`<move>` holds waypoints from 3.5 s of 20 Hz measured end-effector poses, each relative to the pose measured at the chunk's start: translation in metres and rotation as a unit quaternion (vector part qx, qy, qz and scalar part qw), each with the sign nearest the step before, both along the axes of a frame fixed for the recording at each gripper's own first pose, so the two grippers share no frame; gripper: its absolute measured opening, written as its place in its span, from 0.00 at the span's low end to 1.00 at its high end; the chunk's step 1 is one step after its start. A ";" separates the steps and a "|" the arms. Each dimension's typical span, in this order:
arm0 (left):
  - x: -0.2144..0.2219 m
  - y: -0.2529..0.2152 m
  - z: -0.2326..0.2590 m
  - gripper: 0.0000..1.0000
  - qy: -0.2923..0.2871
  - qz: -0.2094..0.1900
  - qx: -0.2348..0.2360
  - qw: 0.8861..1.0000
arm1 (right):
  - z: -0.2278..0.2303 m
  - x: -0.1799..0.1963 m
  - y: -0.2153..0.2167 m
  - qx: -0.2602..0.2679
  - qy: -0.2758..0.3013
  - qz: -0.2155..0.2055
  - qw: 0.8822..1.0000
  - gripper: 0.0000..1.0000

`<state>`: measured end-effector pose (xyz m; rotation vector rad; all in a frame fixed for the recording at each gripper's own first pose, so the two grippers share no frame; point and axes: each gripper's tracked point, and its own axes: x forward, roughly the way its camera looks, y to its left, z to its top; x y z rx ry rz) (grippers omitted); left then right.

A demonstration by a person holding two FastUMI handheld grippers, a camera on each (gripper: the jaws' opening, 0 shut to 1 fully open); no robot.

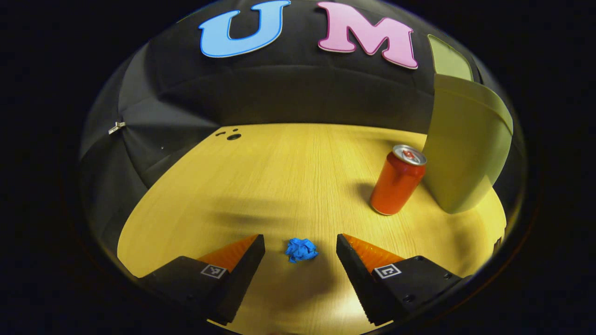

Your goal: Press the lid of the desktop garbage bin to open it, pick up the crumpled paper on the desktop and throw it into the bin, then pick up the pop can on the desktop and drop it into the bin, and finally close the garbage bin lid.

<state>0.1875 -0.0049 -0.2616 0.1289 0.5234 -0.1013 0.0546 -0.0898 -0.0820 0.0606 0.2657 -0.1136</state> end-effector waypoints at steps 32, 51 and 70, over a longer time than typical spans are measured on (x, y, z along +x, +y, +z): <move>0.005 -0.018 0.048 0.33 -0.045 -0.119 -0.033 0.991 | -0.013 -0.028 0.055 -0.024 0.022 -0.005 0.999 0.98; -0.019 -0.252 0.297 0.33 -0.182 -0.334 -0.104 0.919 | -0.035 -0.035 -0.014 0.008 0.013 -0.030 0.999 0.98; -0.013 -0.372 0.252 0.71 -0.145 -0.390 -0.079 0.906 | -0.063 -0.015 -0.036 0.028 0.041 -0.006 0.999 0.98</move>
